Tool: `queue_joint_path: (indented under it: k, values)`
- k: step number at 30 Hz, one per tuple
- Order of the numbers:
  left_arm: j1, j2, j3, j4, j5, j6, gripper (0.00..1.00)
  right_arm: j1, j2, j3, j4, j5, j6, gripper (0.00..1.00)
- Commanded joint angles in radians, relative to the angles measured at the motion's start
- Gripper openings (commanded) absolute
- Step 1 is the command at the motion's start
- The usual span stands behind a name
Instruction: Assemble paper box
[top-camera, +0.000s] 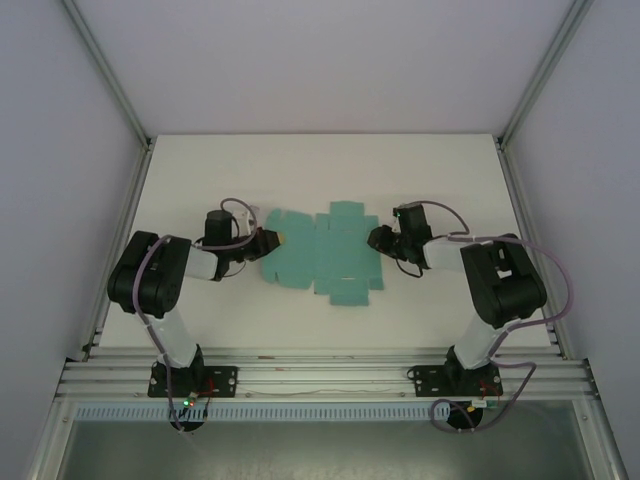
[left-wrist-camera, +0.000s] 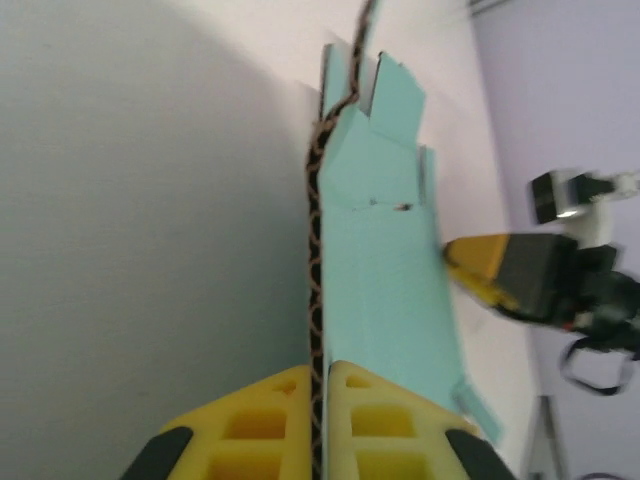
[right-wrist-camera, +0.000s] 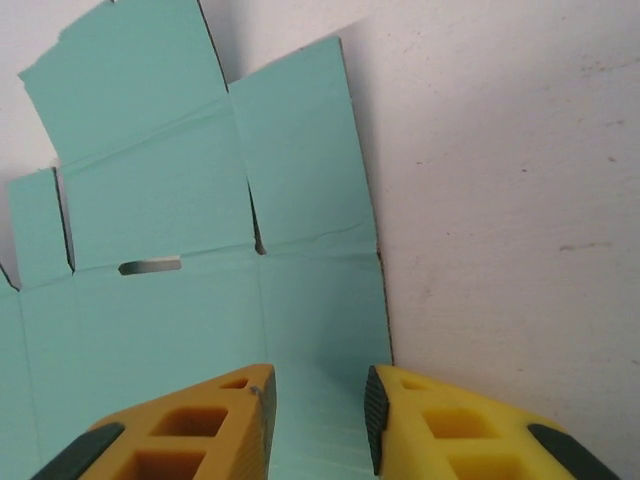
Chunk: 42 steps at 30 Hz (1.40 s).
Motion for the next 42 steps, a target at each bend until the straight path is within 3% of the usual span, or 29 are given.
queue_joint_path:
  k: [1, 8, 15, 20, 25, 28, 35, 39, 42]
  values:
    - [0.018, -0.003, -0.03, 0.306, 0.113, -0.144, 0.0, -0.04, 0.009, -0.043, -0.038, -0.047, -0.052, 0.33]
    - [0.025, 0.053, -0.048, 0.837, 0.182, -0.575, 0.0, -0.061, -0.159, -0.027, -0.057, -0.21, -0.17, 0.45]
    - [0.022, 0.024, -0.012, 0.838, 0.189, -0.64, 0.0, -0.079, -0.359, -0.033, -0.168, -0.269, -0.274, 0.6]
    - [0.022, -0.015, 0.002, 0.837, 0.198, -0.673, 0.0, -0.131, -0.457, -0.05, -0.233, -0.308, -0.264, 0.73]
    - [0.021, -0.042, 0.013, 0.838, 0.204, -0.693, 0.0, -0.155, -0.498, -0.066, -0.254, -0.33, -0.251, 0.73]
    - [0.02, -0.067, 0.014, 0.837, 0.21, -0.702, 0.0, -0.158, -0.501, -0.08, -0.231, -0.386, -0.241, 0.68]
    - [0.022, -0.127, 0.009, 0.787, 0.219, -0.676, 0.0, -0.164, -0.5, -0.07, -0.082, -0.534, -0.164, 0.23]
    - [0.028, -0.185, 0.003, 0.631, 0.211, -0.57, 0.0, -0.167, -0.509, -0.055, -0.115, -0.532, -0.184, 0.02]
    - [0.032, -0.252, 0.004, 0.427, 0.192, -0.431, 0.04, -0.167, -0.521, -0.04, -0.183, -0.506, -0.236, 0.0]
